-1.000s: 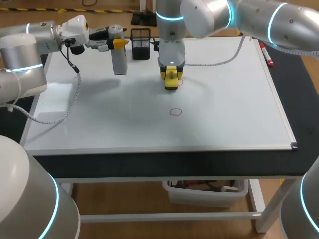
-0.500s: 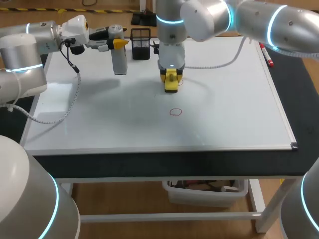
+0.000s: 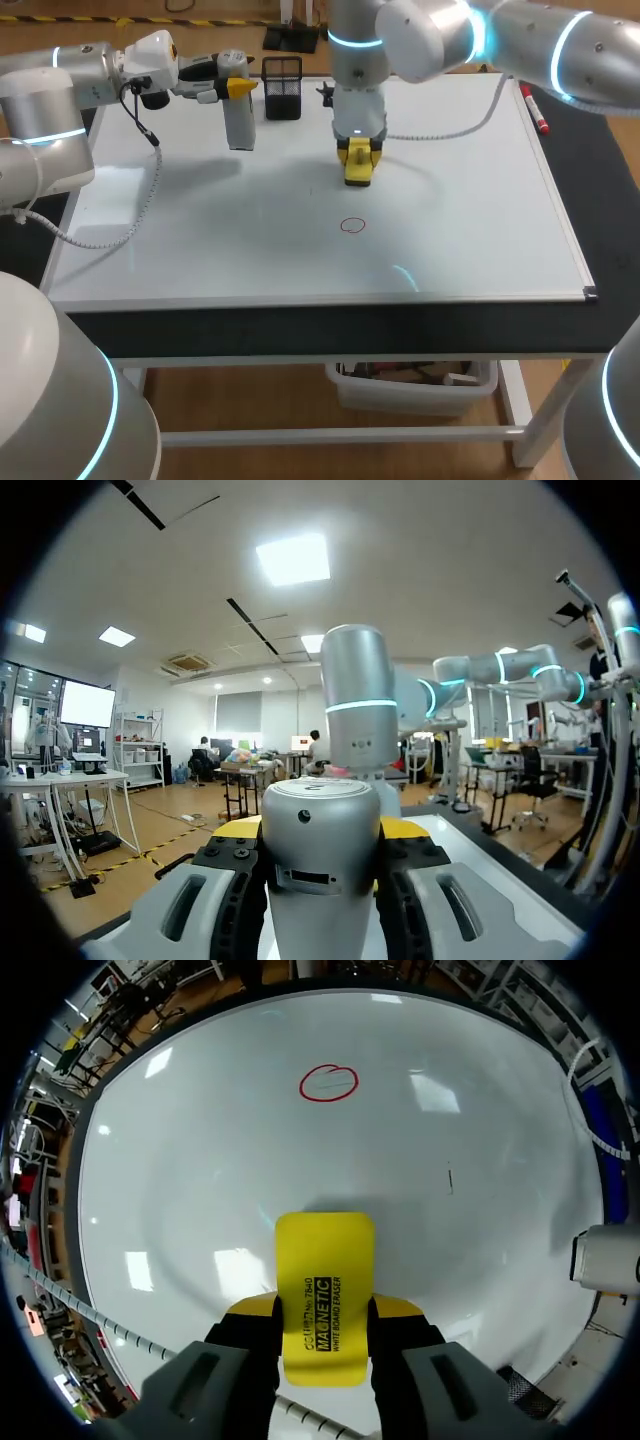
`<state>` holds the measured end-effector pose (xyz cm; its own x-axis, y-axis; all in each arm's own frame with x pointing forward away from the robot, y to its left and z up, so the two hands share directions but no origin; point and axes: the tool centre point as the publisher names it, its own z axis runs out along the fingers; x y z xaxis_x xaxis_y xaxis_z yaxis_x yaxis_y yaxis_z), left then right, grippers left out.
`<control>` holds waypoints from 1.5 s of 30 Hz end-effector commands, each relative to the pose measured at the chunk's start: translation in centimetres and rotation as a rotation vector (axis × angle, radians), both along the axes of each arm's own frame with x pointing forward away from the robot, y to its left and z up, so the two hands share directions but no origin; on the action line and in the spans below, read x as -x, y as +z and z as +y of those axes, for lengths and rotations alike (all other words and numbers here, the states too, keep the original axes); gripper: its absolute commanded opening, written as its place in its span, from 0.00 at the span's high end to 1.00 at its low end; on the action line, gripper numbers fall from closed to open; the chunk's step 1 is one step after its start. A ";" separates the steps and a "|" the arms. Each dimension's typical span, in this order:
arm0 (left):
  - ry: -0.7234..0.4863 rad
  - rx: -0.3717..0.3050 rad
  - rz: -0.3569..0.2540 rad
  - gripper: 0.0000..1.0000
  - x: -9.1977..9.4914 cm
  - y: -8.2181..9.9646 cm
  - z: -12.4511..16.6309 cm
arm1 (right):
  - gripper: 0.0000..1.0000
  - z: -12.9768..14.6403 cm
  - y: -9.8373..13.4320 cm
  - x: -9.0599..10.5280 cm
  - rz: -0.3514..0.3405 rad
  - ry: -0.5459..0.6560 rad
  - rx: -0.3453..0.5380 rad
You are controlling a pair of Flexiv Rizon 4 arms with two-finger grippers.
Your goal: Pick up the inspection probe, press it on each red-marked spot on the whiteboard one by one, put down the probe, pick up the eraser, and wipe off all the red marks.
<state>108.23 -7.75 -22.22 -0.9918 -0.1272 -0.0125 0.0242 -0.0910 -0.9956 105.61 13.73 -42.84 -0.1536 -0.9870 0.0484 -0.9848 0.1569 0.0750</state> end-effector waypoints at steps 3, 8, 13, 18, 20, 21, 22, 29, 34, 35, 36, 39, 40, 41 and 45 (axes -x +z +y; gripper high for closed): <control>0.004 -0.001 -0.001 1.00 0.1 0.1 0.0 | 1.00 -2.0 0.1 0.7 -0.008 -0.020 0.002; 0.004 -0.001 -0.001 1.00 0.1 0.1 0.0 | 1.00 -3.0 0.1 0.8 -0.008 -0.039 0.007; 0.004 -0.001 -0.001 1.00 0.1 0.1 0.0 | 1.00 -3.6 0.2 1.0 -0.009 -0.054 0.012; 0.004 -0.001 -0.001 1.00 0.1 0.1 0.0 | 1.00 -3.9 0.5 0.9 -0.011 -0.055 0.016; 0.004 -0.001 -0.001 1.00 0.1 0.1 0.0 | 1.00 -4.0 0.9 0.8 -0.014 -0.055 0.017; 0.004 -0.001 -0.001 1.00 0.1 0.1 0.0 | 1.00 -4.1 1.2 0.7 -0.017 -0.053 0.017; 0.004 -0.001 -0.001 1.00 0.1 0.1 0.0 | 1.00 -4.2 1.5 0.5 -0.017 -0.049 0.018; 0.004 -0.001 -0.001 1.00 0.1 0.1 0.0 | 1.00 -5.2 3.7 -0.7 -0.039 -0.018 0.040; 0.004 -0.001 -0.001 1.00 0.1 0.1 0.0 | 1.00 -5.8 4.7 -1.5 -0.059 -0.014 0.058; 0.004 -0.001 -0.001 1.00 0.1 0.1 0.0 | 1.00 -5.9 4.8 -1.6 -0.062 -0.012 0.060; 0.004 -0.001 -0.001 1.00 0.1 0.1 0.0 | 1.00 -6.0 5.0 -1.7 -0.064 -0.012 0.060; 0.004 -0.001 -0.001 1.00 0.1 0.1 0.0 | 1.00 -6.9 5.1 -2.3 -0.065 -0.026 0.037; 0.004 -0.001 -0.001 1.00 0.1 0.1 0.0 | 1.00 -7.3 5.2 -2.5 -0.066 -0.033 0.048; 0.004 -0.001 -0.001 1.00 0.1 0.1 0.0 | 1.00 -7.8 5.2 -2.7 -0.065 -0.045 0.037; 0.004 -0.001 -0.001 1.00 0.1 0.1 0.0 | 1.00 -9.7 5.6 -3.4 -0.072 -0.088 0.041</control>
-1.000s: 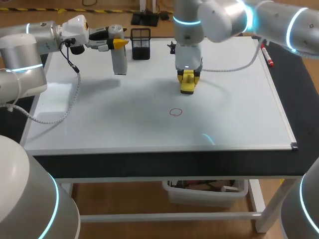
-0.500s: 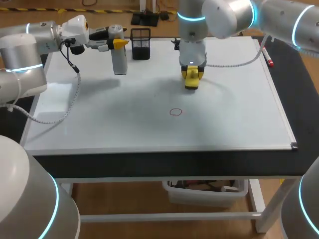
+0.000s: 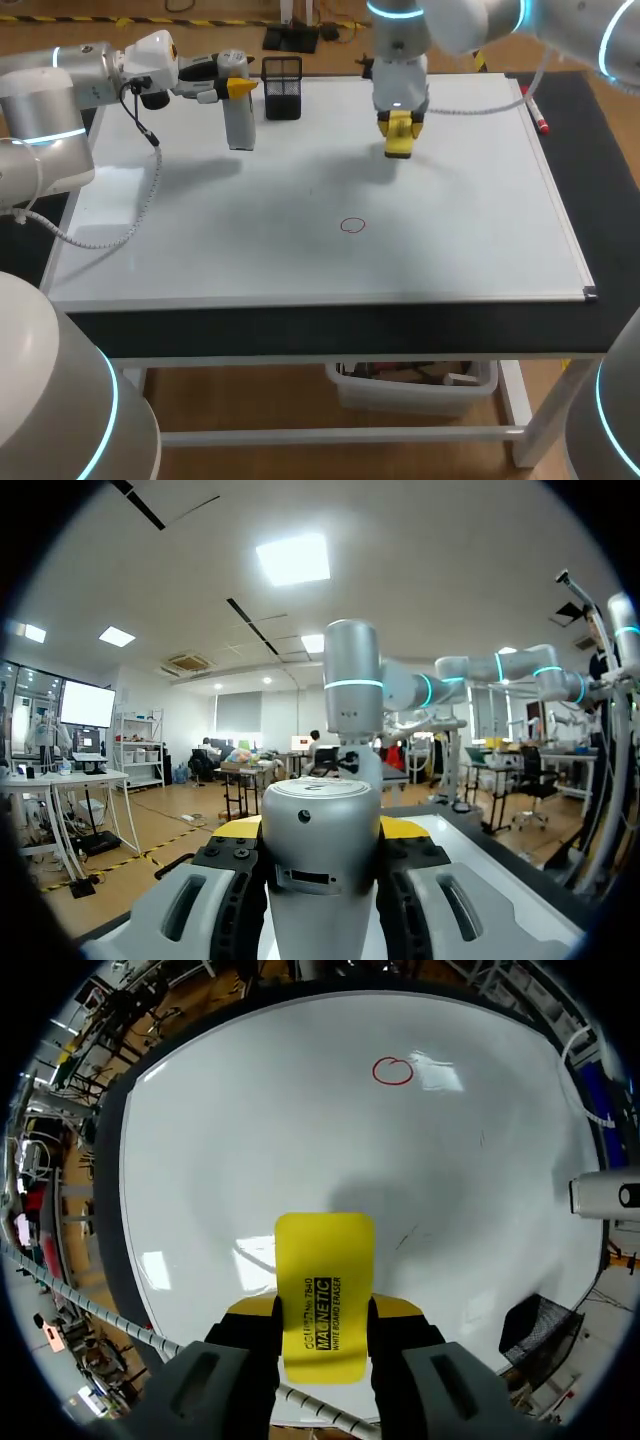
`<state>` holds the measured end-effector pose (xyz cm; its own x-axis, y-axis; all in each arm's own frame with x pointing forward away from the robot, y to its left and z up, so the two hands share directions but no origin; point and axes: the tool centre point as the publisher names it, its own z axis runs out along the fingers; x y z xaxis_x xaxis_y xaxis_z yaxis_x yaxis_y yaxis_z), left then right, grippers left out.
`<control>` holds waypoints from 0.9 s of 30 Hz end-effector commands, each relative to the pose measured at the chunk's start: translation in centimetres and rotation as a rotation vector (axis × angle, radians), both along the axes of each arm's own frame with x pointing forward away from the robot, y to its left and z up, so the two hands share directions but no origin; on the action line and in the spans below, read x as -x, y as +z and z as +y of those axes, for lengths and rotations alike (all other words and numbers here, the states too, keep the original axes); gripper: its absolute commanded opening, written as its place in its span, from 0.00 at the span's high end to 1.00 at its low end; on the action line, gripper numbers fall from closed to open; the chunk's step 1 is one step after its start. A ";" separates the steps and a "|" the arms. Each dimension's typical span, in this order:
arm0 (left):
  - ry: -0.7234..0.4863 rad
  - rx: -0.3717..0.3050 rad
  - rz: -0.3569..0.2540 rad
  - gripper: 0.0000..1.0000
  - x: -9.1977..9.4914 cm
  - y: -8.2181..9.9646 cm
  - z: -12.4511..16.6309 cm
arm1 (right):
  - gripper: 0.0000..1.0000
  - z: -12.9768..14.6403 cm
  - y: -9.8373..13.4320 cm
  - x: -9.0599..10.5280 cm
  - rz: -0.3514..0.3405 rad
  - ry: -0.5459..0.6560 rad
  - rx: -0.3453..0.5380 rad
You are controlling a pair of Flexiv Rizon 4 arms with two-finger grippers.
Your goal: Pick up the inspection probe, press it on each red-marked spot on the whiteboard one by one, put down the probe, pick up the eraser, and wipe off all the red marks.
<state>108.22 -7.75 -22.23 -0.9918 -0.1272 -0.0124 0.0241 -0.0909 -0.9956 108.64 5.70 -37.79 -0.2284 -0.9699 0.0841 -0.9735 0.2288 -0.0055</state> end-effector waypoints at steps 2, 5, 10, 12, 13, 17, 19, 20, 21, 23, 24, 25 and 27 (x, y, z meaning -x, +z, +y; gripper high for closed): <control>0.004 -0.001 -0.001 1.00 0.1 0.2 0.0 | 1.00 -2.7 0.7 -0.7 -0.002 -0.053 0.000; 0.004 -0.001 -0.001 1.00 0.1 0.2 0.0 | 1.00 -4.4 1.0 -0.9 -0.007 -0.104 -0.010; 0.004 -0.001 -0.001 1.00 0.1 0.2 0.0 | 1.00 -6.6 1.4 -0.8 -0.019 -0.175 -0.024; 0.004 -0.001 -0.001 1.00 0.1 0.2 0.0 | 1.00 -7.4 1.4 -0.8 -0.020 -0.200 -0.024; 0.004 -0.001 -0.001 1.00 0.1 0.2 0.0 | 1.00 -7.8 1.4 -0.7 -0.019 -0.214 -0.022; 0.004 -0.001 -0.001 1.00 0.1 0.2 0.0 | 1.00 -9.1 1.3 -0.7 -0.017 -0.252 -0.026; 0.004 -0.001 -0.001 1.00 0.1 0.2 0.0 | 1.00 -9.6 1.3 -0.6 -0.015 -0.266 -0.026; 0.004 -0.001 -0.001 1.00 0.1 0.2 0.0 | 1.00 -9.9 1.2 -0.6 -0.015 -0.278 -0.036; 0.004 -0.001 -0.001 1.00 0.1 0.2 0.0 | 1.00 -10.1 1.2 -0.6 -0.013 -0.286 -0.034; 0.004 -0.001 -0.001 1.00 0.1 0.2 0.0 | 1.00 -10.6 1.1 -0.5 -0.013 -0.304 -0.033; 0.004 -0.001 -0.001 1.00 0.1 0.2 0.0 | 1.00 -10.8 1.1 -0.4 -0.013 -0.312 -0.035; 0.004 -0.001 -0.001 1.00 0.1 0.2 0.0 | 1.00 -11.0 1.0 -0.4 -0.013 -0.319 -0.035; 0.004 -0.001 -0.001 1.00 0.1 0.2 0.0 | 1.00 -11.2 1.0 -0.3 -0.012 -0.325 -0.033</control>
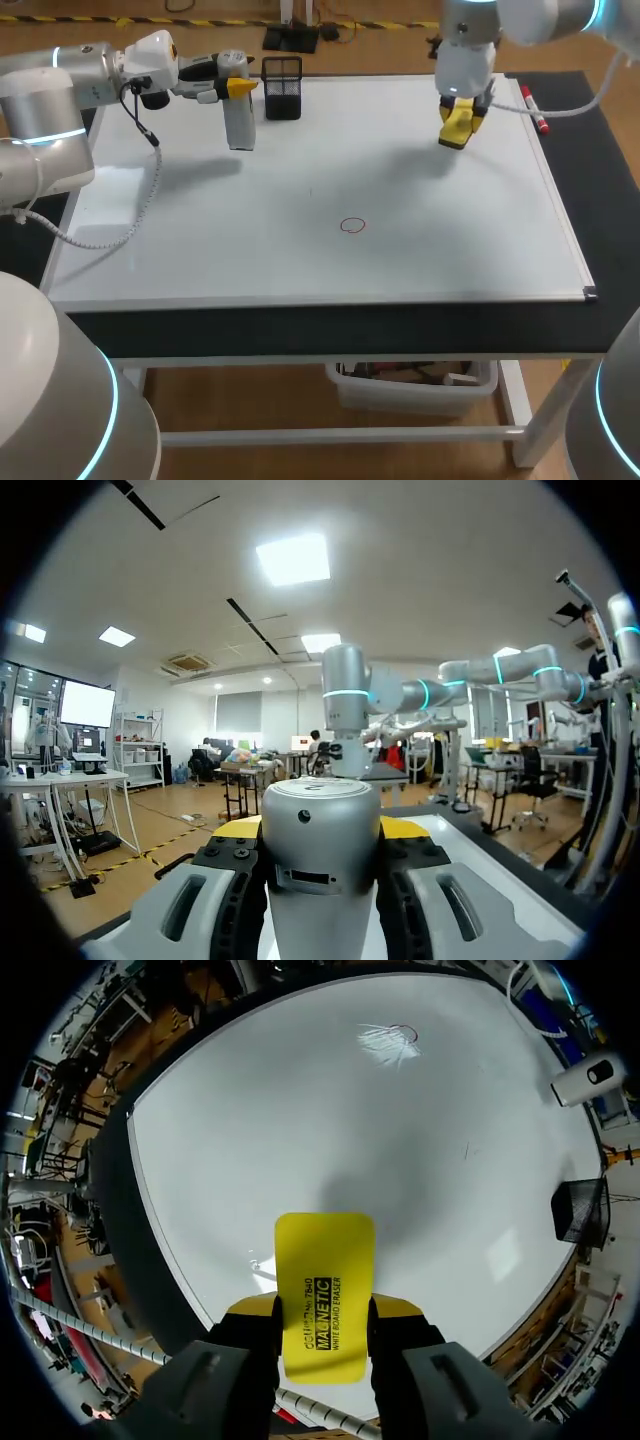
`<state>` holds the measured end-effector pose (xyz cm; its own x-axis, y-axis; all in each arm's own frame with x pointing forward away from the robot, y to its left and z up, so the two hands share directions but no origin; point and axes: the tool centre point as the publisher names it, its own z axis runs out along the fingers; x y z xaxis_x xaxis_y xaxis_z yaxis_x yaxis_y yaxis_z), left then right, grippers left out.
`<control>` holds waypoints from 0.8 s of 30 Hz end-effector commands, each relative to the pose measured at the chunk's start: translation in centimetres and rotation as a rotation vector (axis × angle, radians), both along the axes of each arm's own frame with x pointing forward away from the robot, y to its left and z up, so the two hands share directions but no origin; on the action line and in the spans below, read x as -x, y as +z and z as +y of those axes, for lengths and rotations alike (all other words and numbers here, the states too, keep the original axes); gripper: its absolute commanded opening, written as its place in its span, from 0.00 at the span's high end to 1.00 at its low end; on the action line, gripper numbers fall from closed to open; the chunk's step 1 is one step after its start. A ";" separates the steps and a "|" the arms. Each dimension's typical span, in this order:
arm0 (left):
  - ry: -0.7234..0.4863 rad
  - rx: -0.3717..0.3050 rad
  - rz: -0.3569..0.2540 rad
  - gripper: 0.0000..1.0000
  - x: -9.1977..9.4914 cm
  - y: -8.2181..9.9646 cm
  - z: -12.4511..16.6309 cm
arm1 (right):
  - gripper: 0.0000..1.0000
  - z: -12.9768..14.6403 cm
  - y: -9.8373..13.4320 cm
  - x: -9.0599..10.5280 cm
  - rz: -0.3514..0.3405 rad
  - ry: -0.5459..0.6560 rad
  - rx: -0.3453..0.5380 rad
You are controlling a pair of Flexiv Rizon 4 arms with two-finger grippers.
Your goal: Pick up the inspection probe, press it on each red-marked spot on the whiteboard one by one, put down the probe, pick up the eraser, and wipe off all the red marks.
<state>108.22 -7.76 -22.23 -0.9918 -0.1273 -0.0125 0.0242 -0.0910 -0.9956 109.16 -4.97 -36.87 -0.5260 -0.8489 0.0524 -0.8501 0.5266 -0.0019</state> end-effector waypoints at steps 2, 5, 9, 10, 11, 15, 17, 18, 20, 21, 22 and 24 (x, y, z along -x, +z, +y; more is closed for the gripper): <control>0.004 -0.001 -0.001 1.00 0.1 0.1 0.0 | 1.00 -0.9 0.0 0.3 -0.005 -0.014 -0.001; 0.004 -0.001 -0.001 1.00 0.1 0.1 0.0 | 1.00 -1.3 0.1 0.3 -0.009 -0.030 -0.004; 0.004 -0.001 -0.001 1.00 0.1 0.1 0.0 | 1.00 -1.5 0.1 0.3 -0.012 -0.048 -0.008; 0.004 -0.001 -0.001 1.00 0.1 0.1 0.0 | 1.00 -1.6 0.2 0.3 -0.012 -0.055 -0.009; 0.004 -0.001 -0.001 1.00 0.1 0.1 0.0 | 1.00 -1.7 0.2 0.3 -0.014 -0.063 -0.011; 0.004 -0.001 -0.001 1.00 0.1 0.1 0.0 | 1.00 -1.7 0.2 0.3 -0.014 -0.063 -0.011; 0.004 -0.001 -0.001 1.00 0.1 0.1 0.0 | 1.00 -1.7 0.2 0.3 -0.014 -0.063 -0.011; 0.004 -0.001 -0.001 1.00 0.1 0.1 0.0 | 1.00 -1.7 0.2 0.3 -0.014 -0.063 -0.011; 0.004 -0.001 -0.001 1.00 0.1 0.1 0.0 | 1.00 -1.7 0.2 0.3 -0.014 -0.063 -0.011; 0.004 -0.001 -0.001 1.00 0.1 0.1 0.0 | 1.00 -1.7 0.2 0.3 -0.014 -0.063 -0.011; 0.004 -0.001 -0.001 1.00 0.1 0.1 0.0 | 1.00 -1.7 0.2 0.3 -0.014 -0.063 -0.011; 0.004 -0.001 -0.001 1.00 0.1 0.1 0.0 | 1.00 -1.7 0.2 0.3 -0.014 -0.063 -0.011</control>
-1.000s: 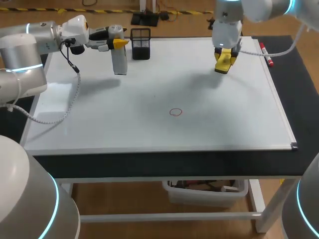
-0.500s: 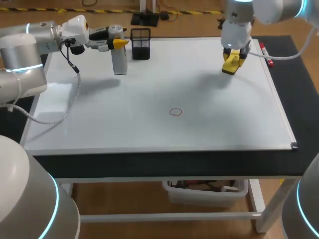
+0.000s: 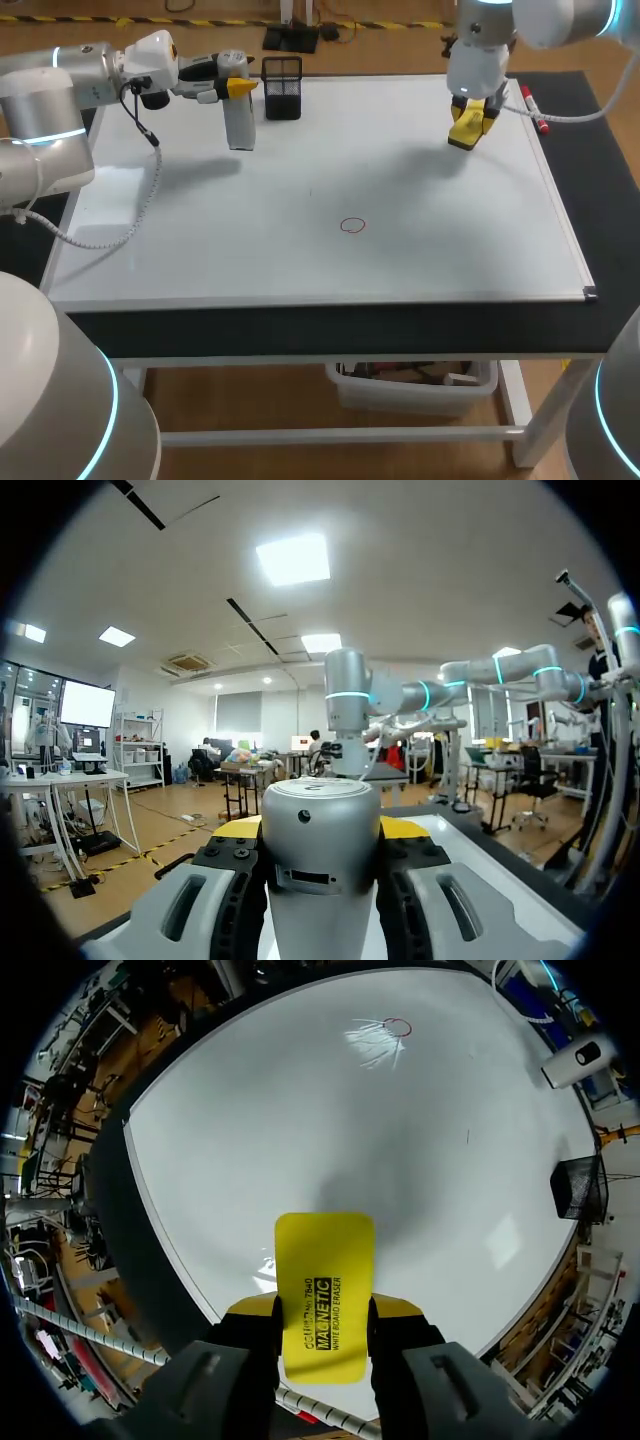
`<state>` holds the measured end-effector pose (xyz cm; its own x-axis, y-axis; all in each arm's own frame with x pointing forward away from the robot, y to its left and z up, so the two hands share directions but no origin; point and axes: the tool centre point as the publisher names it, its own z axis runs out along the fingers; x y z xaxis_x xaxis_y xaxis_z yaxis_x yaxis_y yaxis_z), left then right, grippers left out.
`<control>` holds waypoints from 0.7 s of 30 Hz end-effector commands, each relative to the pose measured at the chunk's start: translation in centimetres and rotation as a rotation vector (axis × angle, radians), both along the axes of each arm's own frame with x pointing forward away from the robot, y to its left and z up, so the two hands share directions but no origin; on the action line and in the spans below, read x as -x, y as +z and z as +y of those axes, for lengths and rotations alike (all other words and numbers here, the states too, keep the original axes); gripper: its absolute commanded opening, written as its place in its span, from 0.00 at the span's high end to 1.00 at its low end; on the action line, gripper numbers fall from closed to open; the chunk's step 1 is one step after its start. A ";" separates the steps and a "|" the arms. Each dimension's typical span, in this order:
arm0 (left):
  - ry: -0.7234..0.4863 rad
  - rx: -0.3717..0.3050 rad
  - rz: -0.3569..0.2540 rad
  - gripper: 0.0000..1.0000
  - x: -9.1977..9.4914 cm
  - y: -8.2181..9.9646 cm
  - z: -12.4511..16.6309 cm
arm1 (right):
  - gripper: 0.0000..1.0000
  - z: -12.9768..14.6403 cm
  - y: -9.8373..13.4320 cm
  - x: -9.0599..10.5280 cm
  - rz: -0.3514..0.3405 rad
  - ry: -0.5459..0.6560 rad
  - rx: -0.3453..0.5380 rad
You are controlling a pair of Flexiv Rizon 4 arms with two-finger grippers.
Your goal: Pick up the inspection probe, press it on each red-marked spot on the whiteboard one by one, put down the probe, pick up the eraser, and wipe off all the red marks.
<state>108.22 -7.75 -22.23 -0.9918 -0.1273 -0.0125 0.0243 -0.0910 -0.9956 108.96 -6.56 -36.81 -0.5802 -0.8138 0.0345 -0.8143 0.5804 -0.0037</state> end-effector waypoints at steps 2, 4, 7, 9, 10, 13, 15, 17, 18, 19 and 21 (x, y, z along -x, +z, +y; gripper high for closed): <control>0.004 -0.001 -0.001 1.00 0.1 0.1 0.0 | 1.00 -0.1 0.1 0.1 -0.002 0.002 0.003; 0.004 -0.001 -0.001 1.00 0.1 0.1 0.0 | 1.00 -0.1 0.1 0.1 -0.002 0.002 0.003; -0.019 -0.034 -0.022 1.00 1.3 0.4 -1.2 | 1.00 -0.1 0.1 0.1 -0.002 0.002 0.003; -0.039 -0.041 -0.033 1.00 2.4 0.7 -1.6 | 1.00 -0.1 0.1 0.1 -0.002 0.002 0.003; -0.046 -0.043 -0.037 1.00 2.7 0.8 -1.7 | 1.00 -0.1 0.1 0.1 -0.002 0.002 0.003; -0.092 -0.055 -0.052 1.00 4.5 1.3 -2.6 | 1.00 -0.1 0.1 0.1 -0.002 0.002 0.003; -0.121 -0.046 -0.059 1.00 5.6 1.4 -3.1 | 1.00 -0.1 0.1 0.1 -0.002 0.002 0.003; -0.156 -0.039 -0.063 1.00 6.9 1.5 -3.8 | 1.00 -0.1 0.1 0.1 -0.002 0.002 0.003; -0.173 -0.033 -0.065 1.00 7.6 1.5 -4.2 | 1.00 -0.1 0.1 0.1 -0.002 0.002 0.003; -0.191 -0.028 -0.067 1.00 8.1 1.5 -4.5 | 1.00 -0.1 0.1 0.1 -0.002 0.002 0.003; -0.231 -0.014 -0.067 1.00 9.3 1.3 -5.3 | 1.00 -0.1 0.1 0.1 -0.002 0.002 0.003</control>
<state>99.66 -12.50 -20.72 -0.9924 0.0960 -0.0772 0.0699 -0.0773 -0.9946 108.92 -6.58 -36.78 -0.5800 -0.8139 0.0341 -0.8145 0.5802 -0.0048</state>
